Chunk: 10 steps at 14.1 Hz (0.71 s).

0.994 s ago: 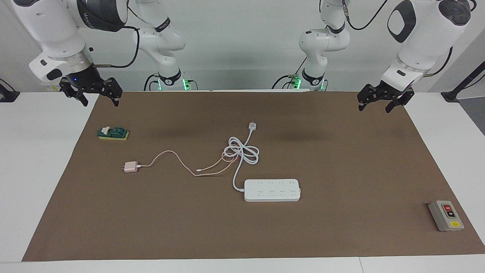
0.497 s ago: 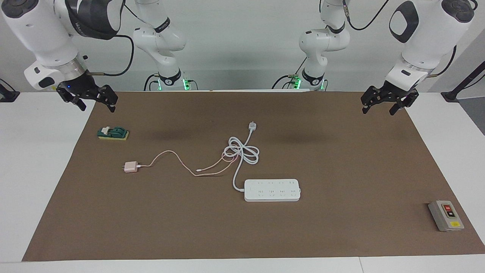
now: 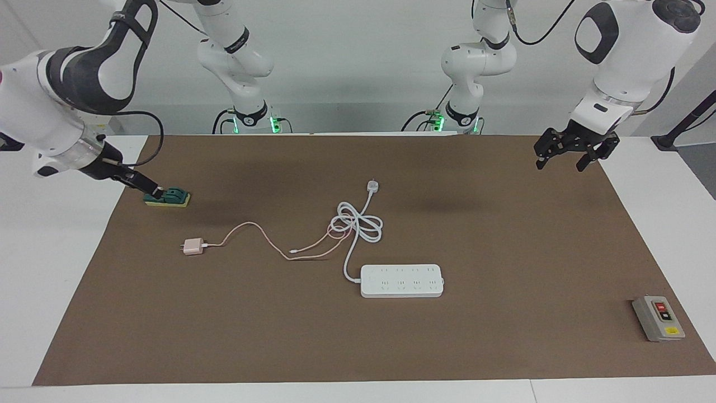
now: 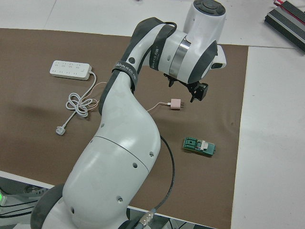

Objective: Plug charger into power strip

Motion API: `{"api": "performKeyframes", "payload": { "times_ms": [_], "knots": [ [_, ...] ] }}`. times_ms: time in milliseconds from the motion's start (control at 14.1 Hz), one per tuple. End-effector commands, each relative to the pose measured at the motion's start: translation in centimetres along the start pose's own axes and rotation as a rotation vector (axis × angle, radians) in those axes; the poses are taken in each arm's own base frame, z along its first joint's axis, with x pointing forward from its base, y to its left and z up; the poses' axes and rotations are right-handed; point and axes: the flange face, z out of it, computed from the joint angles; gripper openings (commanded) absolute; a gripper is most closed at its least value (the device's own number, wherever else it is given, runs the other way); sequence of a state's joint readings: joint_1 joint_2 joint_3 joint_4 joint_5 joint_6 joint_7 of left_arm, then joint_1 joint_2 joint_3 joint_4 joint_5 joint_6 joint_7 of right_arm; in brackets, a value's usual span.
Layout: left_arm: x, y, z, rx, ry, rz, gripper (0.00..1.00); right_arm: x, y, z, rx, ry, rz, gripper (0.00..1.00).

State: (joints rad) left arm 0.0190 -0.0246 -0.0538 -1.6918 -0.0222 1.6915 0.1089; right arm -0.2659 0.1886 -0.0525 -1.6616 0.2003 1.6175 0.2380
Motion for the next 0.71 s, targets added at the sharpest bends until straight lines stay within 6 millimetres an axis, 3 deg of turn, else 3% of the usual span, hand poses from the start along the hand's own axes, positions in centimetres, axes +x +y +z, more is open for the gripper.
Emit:
{"api": "performKeyframes", "payload": {
  "times_ms": [0, 284, 497, 639],
  "knots": [
    [-0.3, -0.4, 0.2, 0.018, 0.009, -0.016, 1.0, 1.1, 0.9, 2.0, 0.073, -0.051, 0.164, 1.0],
    [-0.5, -0.7, 0.5, 0.018, 0.008, -0.048, 1.0, 1.3, 0.4, 3.7, 0.144, -0.085, 0.274, 1.0],
    [-0.4, -0.6, 0.5, 0.019, 0.013, -0.048, 1.0, 3.6, 1.3, 6.8, 0.234, -0.152, 0.339, 1.0],
    [-0.4, -0.8, 0.5, 0.019, 0.017, -0.05, 1.0, 4.8, 0.8, 9.1, 0.31, -0.21, 0.374, 1.0]
  ]
}}
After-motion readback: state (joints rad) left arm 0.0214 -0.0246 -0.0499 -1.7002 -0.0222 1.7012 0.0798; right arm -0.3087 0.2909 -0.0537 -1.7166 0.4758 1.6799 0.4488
